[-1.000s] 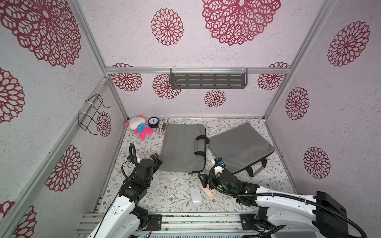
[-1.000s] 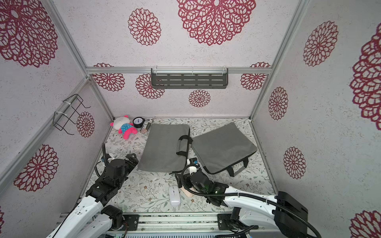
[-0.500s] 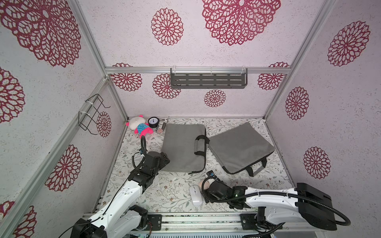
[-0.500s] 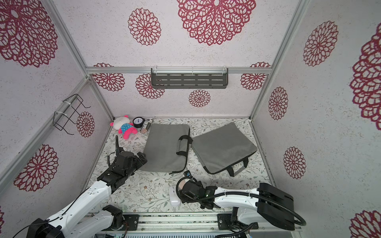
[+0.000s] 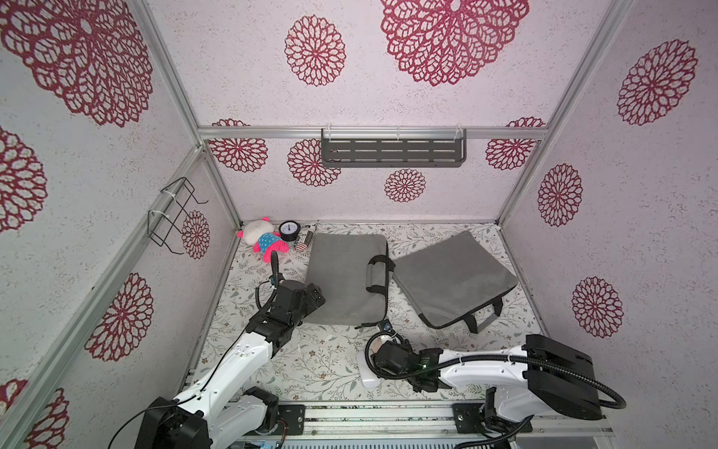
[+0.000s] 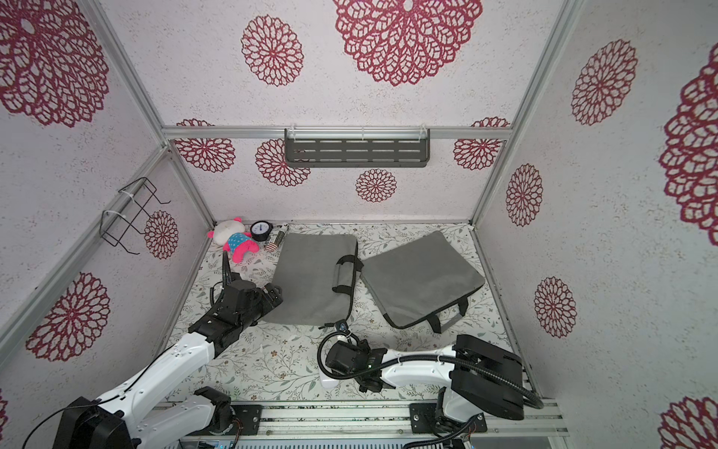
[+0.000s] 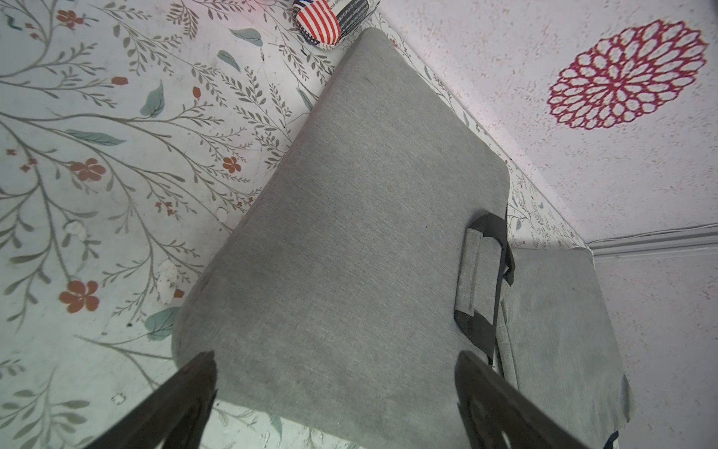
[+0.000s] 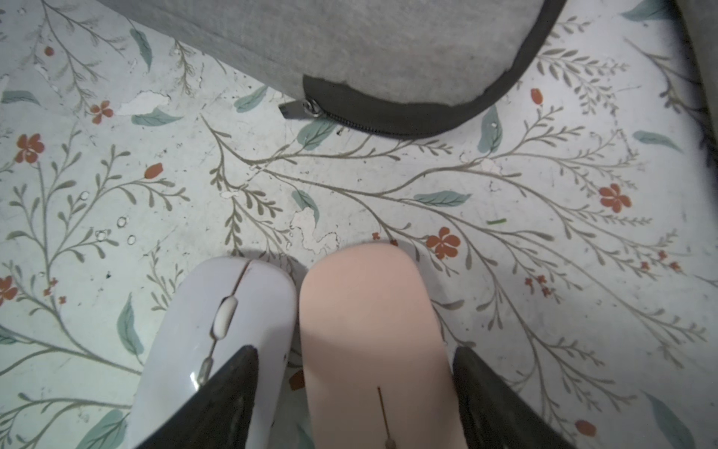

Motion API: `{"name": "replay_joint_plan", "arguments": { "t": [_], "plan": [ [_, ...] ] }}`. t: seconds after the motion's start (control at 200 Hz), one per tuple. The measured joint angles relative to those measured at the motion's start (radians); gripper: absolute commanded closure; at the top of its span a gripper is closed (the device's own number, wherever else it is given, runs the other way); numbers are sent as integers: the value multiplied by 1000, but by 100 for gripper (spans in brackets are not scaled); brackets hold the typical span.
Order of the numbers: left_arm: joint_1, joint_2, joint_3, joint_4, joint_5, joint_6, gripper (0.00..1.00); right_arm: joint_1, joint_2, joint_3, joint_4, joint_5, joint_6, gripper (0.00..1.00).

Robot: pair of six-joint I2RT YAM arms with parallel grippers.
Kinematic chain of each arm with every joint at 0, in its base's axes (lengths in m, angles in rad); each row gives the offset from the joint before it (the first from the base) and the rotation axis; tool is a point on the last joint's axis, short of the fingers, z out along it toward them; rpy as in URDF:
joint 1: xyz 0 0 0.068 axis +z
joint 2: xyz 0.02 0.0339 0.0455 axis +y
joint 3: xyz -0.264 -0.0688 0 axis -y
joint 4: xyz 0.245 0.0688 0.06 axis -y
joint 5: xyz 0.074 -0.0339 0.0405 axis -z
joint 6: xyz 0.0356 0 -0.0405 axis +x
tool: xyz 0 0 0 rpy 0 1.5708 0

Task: Put the mouse into the laptop bag
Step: Pick up the mouse from the center of the board.

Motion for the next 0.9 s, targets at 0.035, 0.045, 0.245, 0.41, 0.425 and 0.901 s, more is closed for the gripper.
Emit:
{"name": "replay_joint_plan", "arguments": {
  "t": [0.035, 0.045, 0.245, 0.41, 0.425, 0.901],
  "plan": [
    [0, 2, 4, 1, 3, 1, 2, 0, -2, -3, 0, 1, 3, 26],
    [0, 3, 5, 1, 4, 2, 2, -1, -3, -5, 0, 1, 4, 26],
    [0, 21, 14, 2, 20, 2, 2, -3, -40, -67, -40, -12, 5, 27],
    [0, 37, 24, 1, 36, 2, 2, -3, -42, -79, -52, -30, -3, 26],
    [0, 39, 26, 1, 37, 2, 2, -3, -41, -79, -51, -30, -3, 26],
    [-79, 327, 340, -46, 53, 70, 4, -85, -104, -140, 8, -53, 8, 49]
  ]
}}
